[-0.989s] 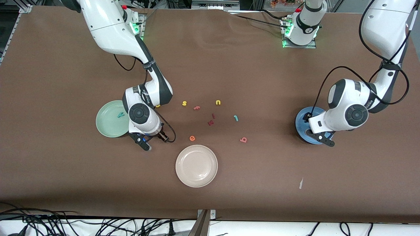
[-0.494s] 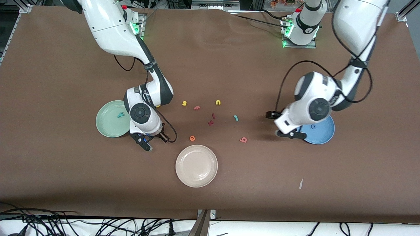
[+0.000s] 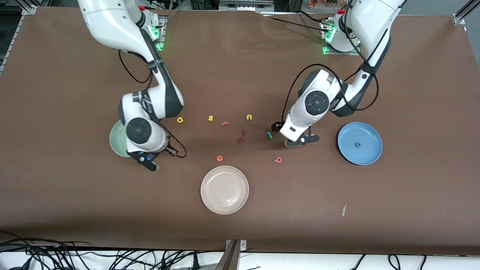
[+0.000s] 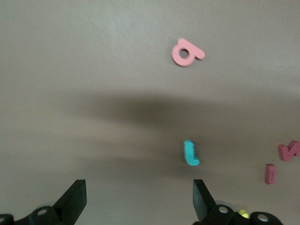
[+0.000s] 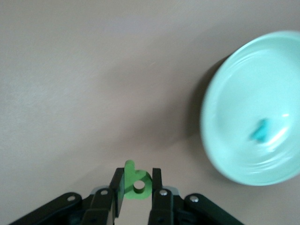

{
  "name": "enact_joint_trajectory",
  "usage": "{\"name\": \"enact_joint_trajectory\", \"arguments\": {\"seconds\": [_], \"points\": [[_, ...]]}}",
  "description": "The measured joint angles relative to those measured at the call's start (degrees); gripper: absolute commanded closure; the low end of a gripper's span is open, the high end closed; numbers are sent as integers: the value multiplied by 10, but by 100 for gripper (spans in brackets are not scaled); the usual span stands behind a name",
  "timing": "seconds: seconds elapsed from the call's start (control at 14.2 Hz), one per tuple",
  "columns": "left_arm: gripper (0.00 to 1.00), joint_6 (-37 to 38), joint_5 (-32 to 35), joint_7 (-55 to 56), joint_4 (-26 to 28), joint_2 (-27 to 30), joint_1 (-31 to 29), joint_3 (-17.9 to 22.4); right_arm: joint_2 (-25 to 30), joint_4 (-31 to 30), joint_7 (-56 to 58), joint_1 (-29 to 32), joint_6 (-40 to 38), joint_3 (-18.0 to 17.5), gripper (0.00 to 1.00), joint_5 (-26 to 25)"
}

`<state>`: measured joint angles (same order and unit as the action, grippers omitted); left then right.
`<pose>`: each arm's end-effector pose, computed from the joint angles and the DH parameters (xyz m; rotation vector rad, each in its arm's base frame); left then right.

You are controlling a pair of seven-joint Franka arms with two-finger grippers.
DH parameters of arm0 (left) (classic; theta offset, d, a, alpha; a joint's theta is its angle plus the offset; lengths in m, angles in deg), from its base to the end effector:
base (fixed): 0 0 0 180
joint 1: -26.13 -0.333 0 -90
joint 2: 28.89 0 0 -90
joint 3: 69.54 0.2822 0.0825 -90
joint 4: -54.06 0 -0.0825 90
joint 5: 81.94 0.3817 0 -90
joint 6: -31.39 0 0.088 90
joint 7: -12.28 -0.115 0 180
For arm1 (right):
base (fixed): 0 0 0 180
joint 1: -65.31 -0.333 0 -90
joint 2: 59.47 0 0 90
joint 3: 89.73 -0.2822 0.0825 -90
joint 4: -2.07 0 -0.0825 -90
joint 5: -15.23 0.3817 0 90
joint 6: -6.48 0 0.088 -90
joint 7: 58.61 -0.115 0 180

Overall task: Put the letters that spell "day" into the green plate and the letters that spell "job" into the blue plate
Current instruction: 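Place the b on the green plate while the left gripper reaches the l, then grasp the l with the left gripper while the right gripper reaches the d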

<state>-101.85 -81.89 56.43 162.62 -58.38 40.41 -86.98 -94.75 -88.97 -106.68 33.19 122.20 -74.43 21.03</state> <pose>0.5191 -0.3172 0.2009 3.0309 0.3794 -0.2136 0.6190 0.2112 0.2383 2.8752 -0.8306 -0.1493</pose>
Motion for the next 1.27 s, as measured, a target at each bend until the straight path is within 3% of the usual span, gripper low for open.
{"name": "enact_joint_trajectory", "arguments": {"seconds": [0.28,0.56,0.64,0.71,0.78,1.13,1.27], "points": [[8,-58,0,67,27,-6,27,0,64,-93,139,40,-5,27,99,45],[14,-84,0,106,18,-28,46,2,94,-188,209,59,34,45,99,52],[15,-84,1,109,9,-37,48,2,95,-208,222,59,52,48,85,52],[19,-85,5,114,0,-48,49,3,95,-226,233,59,70,52,32,52],[23,-85,16,123,-11,-58,50,4,94,-241,239,59,85,55,0,52],[35,-81,58,156,-60,-97,54,10,99,-263,242,79,83,58,0,74],[38,-80,66,159,-63,-101,54,12,112,-262,213,79,78,34,1,78]]}}
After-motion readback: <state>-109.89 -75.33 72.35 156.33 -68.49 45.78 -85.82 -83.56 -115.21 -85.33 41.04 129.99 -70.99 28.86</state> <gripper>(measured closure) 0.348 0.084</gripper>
